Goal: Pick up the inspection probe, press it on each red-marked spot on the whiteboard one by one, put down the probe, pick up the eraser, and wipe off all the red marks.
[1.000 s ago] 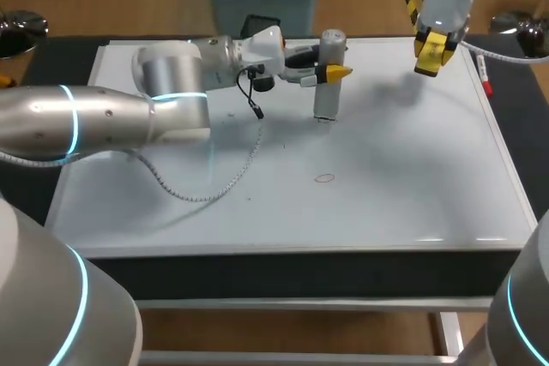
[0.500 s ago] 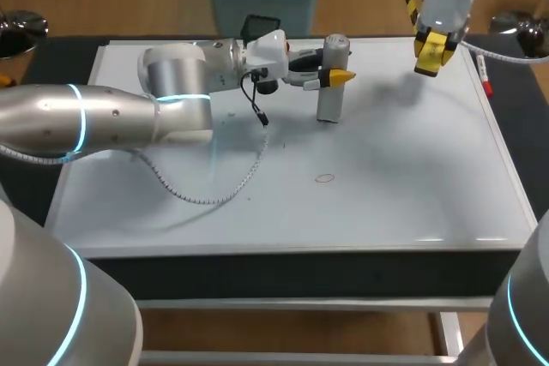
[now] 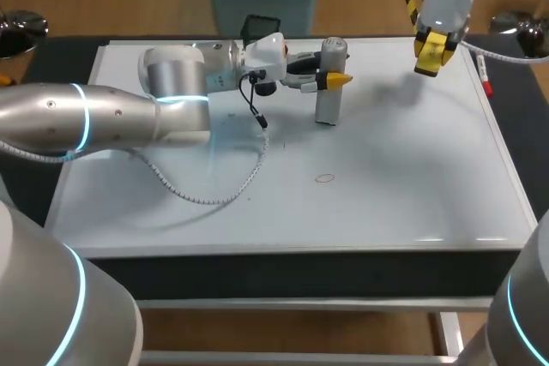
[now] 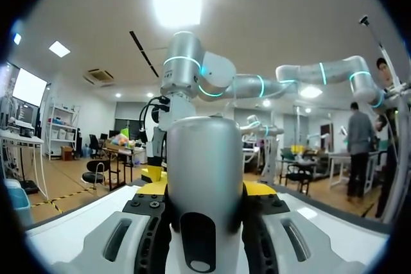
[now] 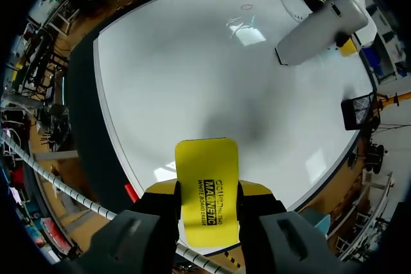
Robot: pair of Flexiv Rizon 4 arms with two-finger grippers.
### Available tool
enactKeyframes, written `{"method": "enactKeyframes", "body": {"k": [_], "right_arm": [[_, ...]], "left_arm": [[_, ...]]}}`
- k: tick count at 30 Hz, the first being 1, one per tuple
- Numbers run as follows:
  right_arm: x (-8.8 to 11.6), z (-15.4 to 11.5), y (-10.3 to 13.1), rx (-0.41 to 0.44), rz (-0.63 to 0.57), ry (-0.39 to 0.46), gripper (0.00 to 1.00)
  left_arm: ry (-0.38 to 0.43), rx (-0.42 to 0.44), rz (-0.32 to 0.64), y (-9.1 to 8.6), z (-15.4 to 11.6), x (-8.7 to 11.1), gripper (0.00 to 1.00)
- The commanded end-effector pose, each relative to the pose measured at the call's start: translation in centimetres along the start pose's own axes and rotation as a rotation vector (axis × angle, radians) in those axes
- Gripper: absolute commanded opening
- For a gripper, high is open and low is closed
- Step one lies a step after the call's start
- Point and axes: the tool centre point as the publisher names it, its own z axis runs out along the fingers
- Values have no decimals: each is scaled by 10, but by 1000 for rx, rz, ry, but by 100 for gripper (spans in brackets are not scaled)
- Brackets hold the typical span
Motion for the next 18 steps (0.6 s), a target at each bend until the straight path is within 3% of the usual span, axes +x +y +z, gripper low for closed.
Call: {"method": "enactKeyframes", "body": {"k": [1,18], "right_arm": [[1,-1,0,2,-2,2,0],[1,-1,0,2,-2,2,0]], "left_arm": [[0,-21,-4,2,-3,0,0],[7,-63,-3,1,-8,3,0]]}}
